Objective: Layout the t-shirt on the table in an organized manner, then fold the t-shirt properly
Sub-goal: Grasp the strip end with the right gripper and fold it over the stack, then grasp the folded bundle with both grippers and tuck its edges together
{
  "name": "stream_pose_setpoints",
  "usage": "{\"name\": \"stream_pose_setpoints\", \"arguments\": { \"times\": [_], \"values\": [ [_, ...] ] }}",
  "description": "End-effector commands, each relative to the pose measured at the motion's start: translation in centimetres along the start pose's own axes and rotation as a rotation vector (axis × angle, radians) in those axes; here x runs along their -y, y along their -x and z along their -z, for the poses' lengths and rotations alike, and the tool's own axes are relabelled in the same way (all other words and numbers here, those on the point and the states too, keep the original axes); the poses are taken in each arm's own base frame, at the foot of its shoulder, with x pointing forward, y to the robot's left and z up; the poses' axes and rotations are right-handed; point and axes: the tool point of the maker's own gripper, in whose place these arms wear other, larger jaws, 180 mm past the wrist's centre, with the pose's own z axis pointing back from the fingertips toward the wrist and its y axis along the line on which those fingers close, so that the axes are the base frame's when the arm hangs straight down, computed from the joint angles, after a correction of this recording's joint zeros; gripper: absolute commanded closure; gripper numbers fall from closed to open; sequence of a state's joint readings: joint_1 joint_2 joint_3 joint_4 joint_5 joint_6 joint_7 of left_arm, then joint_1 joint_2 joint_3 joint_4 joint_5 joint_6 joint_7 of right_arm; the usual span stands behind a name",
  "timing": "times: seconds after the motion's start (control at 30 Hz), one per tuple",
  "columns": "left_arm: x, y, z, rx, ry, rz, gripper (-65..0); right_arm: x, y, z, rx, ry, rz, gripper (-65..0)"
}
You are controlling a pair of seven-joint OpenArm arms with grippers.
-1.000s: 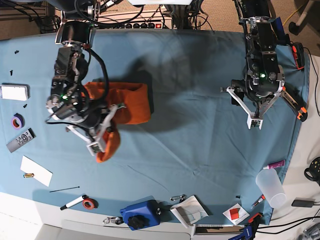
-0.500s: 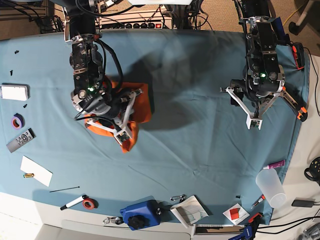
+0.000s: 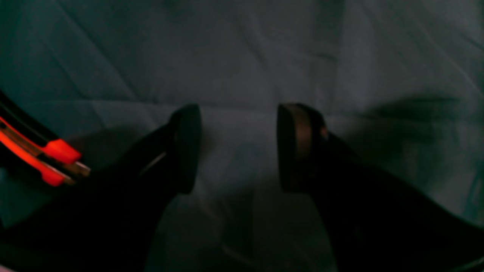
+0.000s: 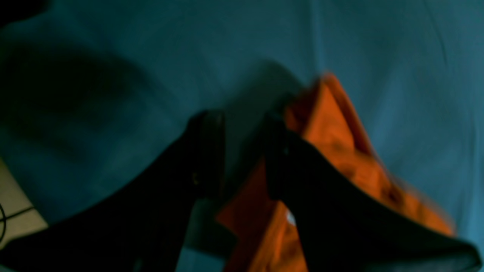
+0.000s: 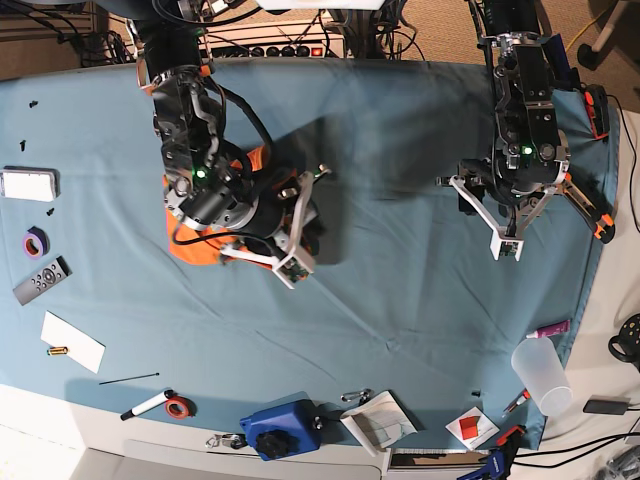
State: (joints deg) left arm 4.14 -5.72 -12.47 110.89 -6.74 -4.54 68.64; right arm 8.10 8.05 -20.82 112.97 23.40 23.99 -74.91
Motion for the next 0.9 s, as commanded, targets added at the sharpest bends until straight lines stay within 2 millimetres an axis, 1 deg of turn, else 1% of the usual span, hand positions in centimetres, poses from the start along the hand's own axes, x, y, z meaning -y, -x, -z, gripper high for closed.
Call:
{"name": "stream_pose_setpoints", "arguments": {
  "times": [0.0, 0.03, 0.1, 0.2, 0.27, 0.33, 0.43, 0.53, 0.6, 0.67, 0.77, 0.87],
  "values": [
    [-0.1, -1.2, -0.4, 0.045, -0.002, 0.001, -30.5, 0.4, -2.2, -0.9, 0.078, 0.021, -0.025, -18.0],
    [0.0, -1.2, -0.4, 0.045, 0.001, -0.001, -30.5, 0.8, -2.6, -1.3, 0.092, 0.043, -0.030, -18.0],
    [0.7, -1.3, -0.4, 0.050, 0.041, 0.002, -30.5, 2.5, -2.5, -1.8, 0.098, 0.104, -0.012, -16.1],
    [3.5, -1.9, -0.8, 0.084, 0.195, 0.044, -30.5, 6.2, -1.6, -3.3, 0.099, 0.213, 0.074, -8.1],
    [5.8, -2.7, -1.5, 0.137, 0.329, 0.064, -30.4, 9.1, -0.8, -4.8, 0.109, 0.290, 0.144, -5.3],
    [8.3, -3.7, -2.7, 0.207, 0.473, 0.080, -30.4, 11.9, 1.0, -6.7, 0.111, 0.373, 0.220, -4.4],
    [11.3, -4.8, -4.6, 0.294, 0.641, 0.115, -30.4, 15.3, 4.8, -9.5, 0.086, 0.477, 0.338, -4.3],
    [13.9, -5.1, -5.4, 0.317, 0.713, 0.186, -30.4, 17.3, 9.0, -11.5, 0.050, 0.510, 0.422, -4.3],
    [15.8, -5.5, -5.9, 0.333, 0.751, 0.237, -30.4, 17.7, 11.0, -12.0, 0.064, 0.478, 0.488, -4.3],
    [17.8, -5.8, -6.2, 0.359, 0.765, 0.306, -30.4, 17.2, 12.2, -11.6, 0.089, 0.398, 0.547, -4.3],
    [20.4, -6.6, -6.6, 0.394, 0.761, 0.368, -30.4, 15.4, 12.5, -9.9, 0.124, 0.231, 0.571, -4.2],
    [22.9, -6.8, -7.2, 0.407, 0.770, 0.447, -30.4, 13.6, 13.5, -7.3, 0.101, 0.119, 0.601, -4.2]
  ]
}}
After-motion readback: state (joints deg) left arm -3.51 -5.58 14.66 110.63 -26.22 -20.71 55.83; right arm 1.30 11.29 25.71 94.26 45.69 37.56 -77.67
